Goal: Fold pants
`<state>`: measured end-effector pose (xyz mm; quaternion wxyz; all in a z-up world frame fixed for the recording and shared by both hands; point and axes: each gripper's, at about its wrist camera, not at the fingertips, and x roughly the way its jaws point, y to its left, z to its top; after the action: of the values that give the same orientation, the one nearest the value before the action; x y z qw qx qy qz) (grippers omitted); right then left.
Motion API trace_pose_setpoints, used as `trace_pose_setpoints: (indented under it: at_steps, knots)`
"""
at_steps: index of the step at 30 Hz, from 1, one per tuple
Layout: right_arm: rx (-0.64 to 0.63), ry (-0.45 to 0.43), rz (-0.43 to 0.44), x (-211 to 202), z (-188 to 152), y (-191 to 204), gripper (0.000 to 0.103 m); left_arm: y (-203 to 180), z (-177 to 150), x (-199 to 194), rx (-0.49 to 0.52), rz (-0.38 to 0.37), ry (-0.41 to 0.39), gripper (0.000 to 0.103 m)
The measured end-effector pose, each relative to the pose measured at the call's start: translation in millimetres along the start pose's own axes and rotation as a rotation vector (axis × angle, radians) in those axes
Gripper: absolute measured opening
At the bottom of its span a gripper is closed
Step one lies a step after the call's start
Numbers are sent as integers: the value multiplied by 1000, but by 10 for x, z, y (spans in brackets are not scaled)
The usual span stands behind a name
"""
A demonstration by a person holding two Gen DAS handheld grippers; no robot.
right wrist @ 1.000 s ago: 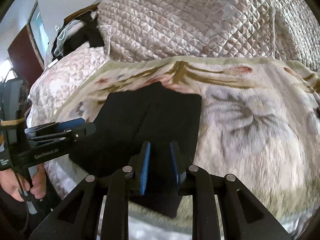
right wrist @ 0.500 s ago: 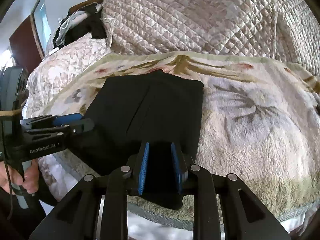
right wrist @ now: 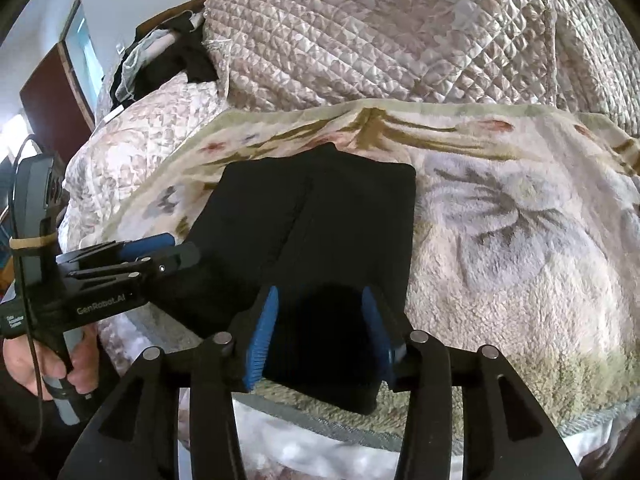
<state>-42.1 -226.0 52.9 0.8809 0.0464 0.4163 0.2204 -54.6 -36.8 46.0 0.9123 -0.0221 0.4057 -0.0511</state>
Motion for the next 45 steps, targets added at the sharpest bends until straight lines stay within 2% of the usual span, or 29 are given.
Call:
trace_pose_setpoints:
  at_steps: [10, 18, 23, 26, 29, 32, 34, 39, 42, 44, 45]
  knots:
    - [53, 24, 12, 13, 243, -187, 45, 82, 212, 63, 0, -12, 16, 55]
    - [165, 62, 21, 230, 417, -533, 45, 253, 424, 285, -69, -88, 29, 62]
    - [209, 86, 59, 353, 359, -621, 45, 398, 368, 429, -140, -122, 56, 63]
    - [232, 85, 79, 379, 333, -653, 45, 492, 317, 450, -187, -154, 59, 68]
    - [263, 87, 112, 379, 307, -674, 45, 533, 246, 457, -218, -197, 63, 68]
    - [291, 101, 167, 392, 242, -647, 47, 513, 195, 444, -218, -240, 67, 68]
    - [280, 90, 159, 391, 223, -612, 47, 478, 185, 462, -212, -269, 74, 68]
    - [299, 85, 172, 517, 297, -643, 46, 451, 274, 582, -226, -277, 70, 68]
    - [302, 87, 160, 548, 325, -633, 35, 431, 305, 583, -233, -260, 61, 60]
    - [316, 77, 172, 499, 335, -636, 18, 385, 321, 519, -222, -253, 48, 42]
    - [314, 72, 176, 463, 351, -619, 17, 360, 342, 481, -212, -252, 42, 38]
